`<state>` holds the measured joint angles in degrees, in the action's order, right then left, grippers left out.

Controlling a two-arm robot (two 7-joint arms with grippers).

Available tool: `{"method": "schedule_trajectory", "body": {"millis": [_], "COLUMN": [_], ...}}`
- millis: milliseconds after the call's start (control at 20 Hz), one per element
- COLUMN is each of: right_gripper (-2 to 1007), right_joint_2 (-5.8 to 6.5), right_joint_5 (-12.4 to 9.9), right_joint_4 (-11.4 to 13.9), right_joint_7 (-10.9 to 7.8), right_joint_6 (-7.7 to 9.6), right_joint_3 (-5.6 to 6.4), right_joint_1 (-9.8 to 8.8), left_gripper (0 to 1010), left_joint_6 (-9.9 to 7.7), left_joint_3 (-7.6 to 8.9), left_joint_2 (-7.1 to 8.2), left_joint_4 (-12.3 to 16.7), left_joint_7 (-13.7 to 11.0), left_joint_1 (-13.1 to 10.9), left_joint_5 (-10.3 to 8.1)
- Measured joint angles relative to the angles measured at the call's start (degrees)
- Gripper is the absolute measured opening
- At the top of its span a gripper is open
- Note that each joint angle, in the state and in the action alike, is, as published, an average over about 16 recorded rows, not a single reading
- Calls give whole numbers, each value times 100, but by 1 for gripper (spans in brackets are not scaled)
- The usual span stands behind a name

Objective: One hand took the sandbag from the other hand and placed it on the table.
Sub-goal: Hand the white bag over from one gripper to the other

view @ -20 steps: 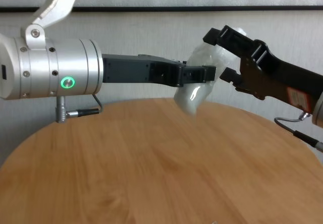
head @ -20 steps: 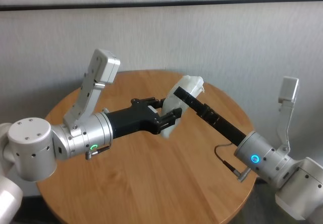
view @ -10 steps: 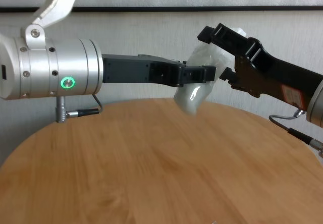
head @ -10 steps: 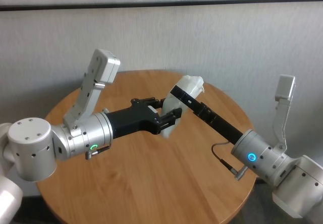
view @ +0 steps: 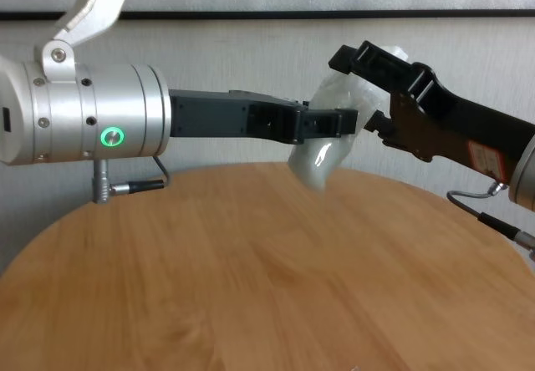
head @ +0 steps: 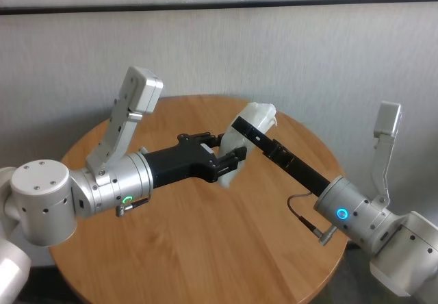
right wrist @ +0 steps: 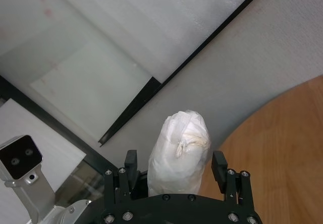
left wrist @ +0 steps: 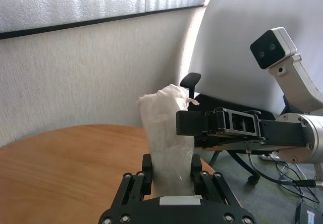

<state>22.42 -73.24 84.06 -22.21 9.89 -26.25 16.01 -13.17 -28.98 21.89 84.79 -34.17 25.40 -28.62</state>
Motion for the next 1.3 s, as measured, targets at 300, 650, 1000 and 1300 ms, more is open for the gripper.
{"method": "schedule_trajectory", "body": {"millis": [300,650,1000,1300], "right_gripper": [770,611,561,561], "right_joint_2": [2,4,4,7], "right_joint_5": [5,9,11,11], "right_joint_4": [6,12,15,23], "right_joint_7": [-3,-6,-7,-13], "right_joint_6": [2,5,7,-14], "right_joint_3": [10,17,21,21], "right_joint_1": [-10,-16,-19,-25], "left_gripper": [470,470,470,470], "left_joint_6": [0,1,1,1], "left_joint_3": [0,0,0,0], "left_joint_2": [0,0,0,0], "left_joint_4": [0,0,0,0], "left_joint_7": [0,0,0,0], "left_joint_1": [0,0,1,0], "left_joint_5": [0,0,-1,-1]}}
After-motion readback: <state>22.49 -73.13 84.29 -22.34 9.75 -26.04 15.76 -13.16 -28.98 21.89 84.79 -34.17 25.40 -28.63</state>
